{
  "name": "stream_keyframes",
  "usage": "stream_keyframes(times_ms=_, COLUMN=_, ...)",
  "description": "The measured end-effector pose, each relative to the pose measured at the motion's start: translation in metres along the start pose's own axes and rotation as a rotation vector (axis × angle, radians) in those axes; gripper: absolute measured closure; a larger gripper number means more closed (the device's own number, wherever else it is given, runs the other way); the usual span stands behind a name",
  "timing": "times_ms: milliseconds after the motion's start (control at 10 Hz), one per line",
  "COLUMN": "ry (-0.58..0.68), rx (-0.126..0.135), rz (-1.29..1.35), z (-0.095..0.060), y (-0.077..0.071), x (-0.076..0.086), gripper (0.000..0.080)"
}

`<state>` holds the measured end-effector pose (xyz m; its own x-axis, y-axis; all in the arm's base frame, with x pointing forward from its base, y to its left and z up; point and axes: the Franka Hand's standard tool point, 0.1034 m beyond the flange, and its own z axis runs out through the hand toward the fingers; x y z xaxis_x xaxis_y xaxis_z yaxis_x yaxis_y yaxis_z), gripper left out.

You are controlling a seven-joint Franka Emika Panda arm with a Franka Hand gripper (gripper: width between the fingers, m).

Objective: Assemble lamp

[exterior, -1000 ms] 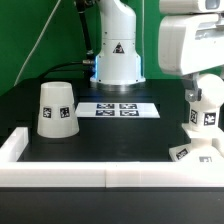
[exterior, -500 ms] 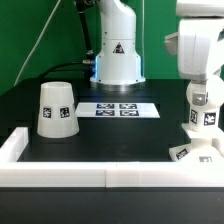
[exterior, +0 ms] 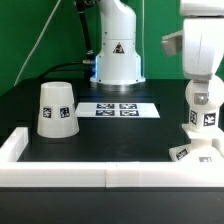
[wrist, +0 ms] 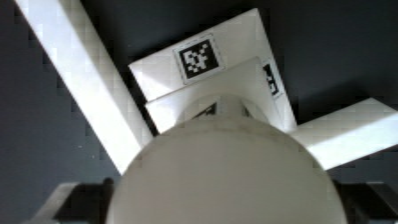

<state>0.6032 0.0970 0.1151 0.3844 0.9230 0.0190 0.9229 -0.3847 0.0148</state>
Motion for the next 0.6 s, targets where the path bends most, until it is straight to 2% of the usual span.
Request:
stream_keyframes(times_ms=300, ry=0.002, rx=0.001, rz=0.050, z=0.0000, y=0.0003, x=-0.0006, gripper=0.0223)
stream_keyframes(times_ms=600, ry=0.000, rx=0.003, rz=0.374, z=-0.0001, y=-0.0004, x=-0.0001, gripper=0.0222)
